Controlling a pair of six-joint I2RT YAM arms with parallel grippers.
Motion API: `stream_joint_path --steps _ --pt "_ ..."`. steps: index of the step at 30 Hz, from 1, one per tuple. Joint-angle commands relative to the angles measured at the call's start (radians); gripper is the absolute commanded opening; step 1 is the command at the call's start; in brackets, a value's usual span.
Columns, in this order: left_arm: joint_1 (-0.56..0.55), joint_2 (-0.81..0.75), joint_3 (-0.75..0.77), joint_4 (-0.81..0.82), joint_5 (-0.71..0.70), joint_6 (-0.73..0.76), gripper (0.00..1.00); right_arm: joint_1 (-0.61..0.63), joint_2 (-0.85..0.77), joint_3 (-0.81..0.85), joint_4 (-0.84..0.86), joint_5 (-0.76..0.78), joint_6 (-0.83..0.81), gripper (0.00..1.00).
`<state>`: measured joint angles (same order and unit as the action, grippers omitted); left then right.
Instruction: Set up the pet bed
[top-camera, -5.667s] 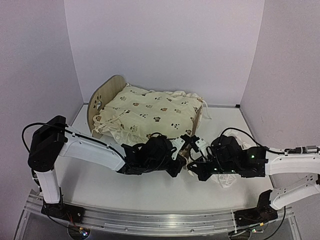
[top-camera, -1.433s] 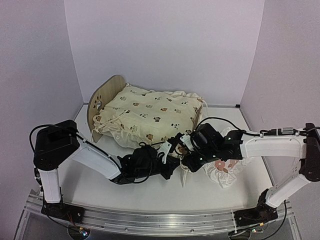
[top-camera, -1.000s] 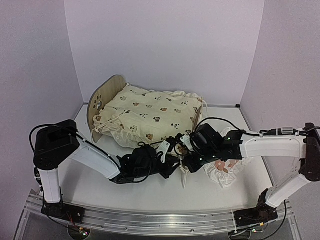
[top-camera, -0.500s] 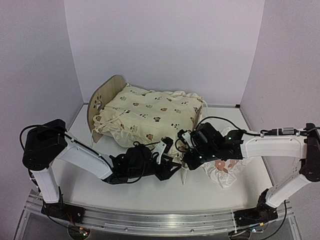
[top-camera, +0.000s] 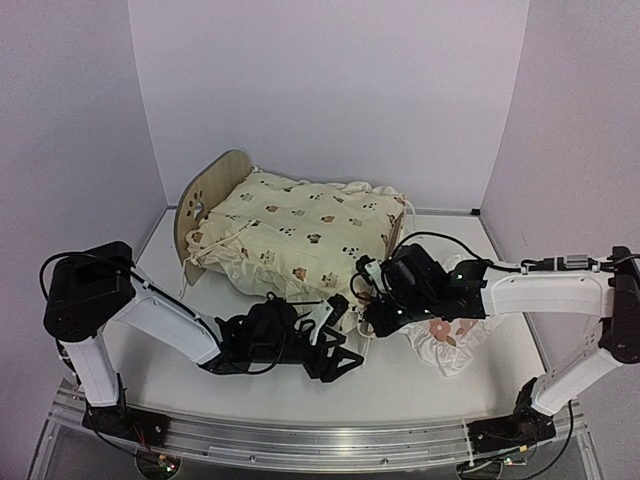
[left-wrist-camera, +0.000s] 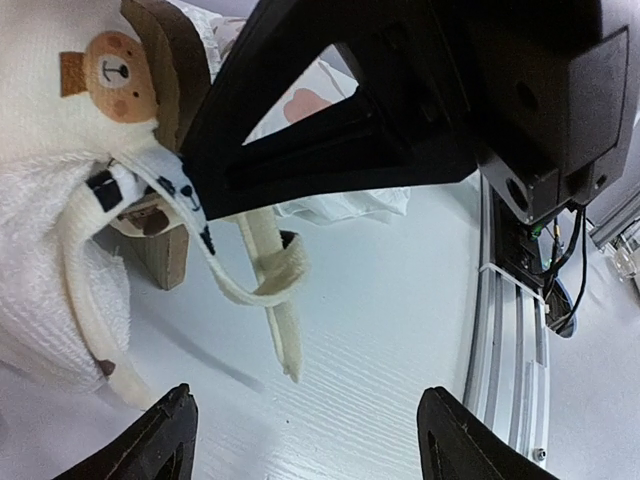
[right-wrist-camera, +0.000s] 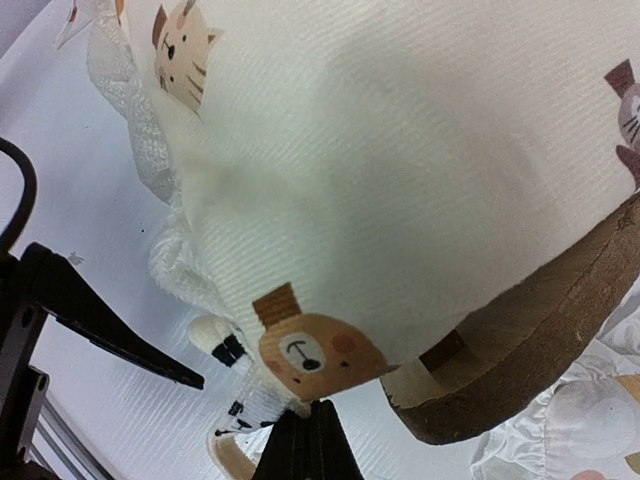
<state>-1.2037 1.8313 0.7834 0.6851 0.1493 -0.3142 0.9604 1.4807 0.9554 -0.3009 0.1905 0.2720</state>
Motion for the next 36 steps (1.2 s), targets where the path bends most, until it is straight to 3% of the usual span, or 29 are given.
stream_joint_path --steps 1,9,18,20,23,24,36 --pt "-0.005 0.047 0.056 0.064 0.021 0.009 0.78 -0.002 -0.040 0.030 0.027 0.007 0.025 0.00" --pt "-0.004 0.112 0.123 0.075 -0.023 0.019 0.77 -0.002 -0.046 0.026 0.026 0.000 0.029 0.00" --pt "-0.005 0.172 0.193 0.057 -0.087 0.023 0.59 -0.003 -0.057 0.022 0.030 -0.005 0.027 0.00" --pt "-0.006 0.179 0.202 0.056 -0.093 0.021 0.46 -0.002 -0.056 0.022 0.031 -0.007 0.027 0.00" --pt "-0.005 0.181 0.208 0.056 -0.105 0.017 0.06 -0.002 -0.058 0.020 0.031 -0.009 0.029 0.00" --pt "-0.005 0.179 0.207 0.055 -0.109 0.015 0.01 -0.002 -0.060 0.019 0.031 -0.008 0.029 0.00" --pt "-0.006 0.137 0.146 0.008 -0.140 -0.025 0.00 -0.003 -0.174 -0.014 0.030 -0.011 0.038 0.00"
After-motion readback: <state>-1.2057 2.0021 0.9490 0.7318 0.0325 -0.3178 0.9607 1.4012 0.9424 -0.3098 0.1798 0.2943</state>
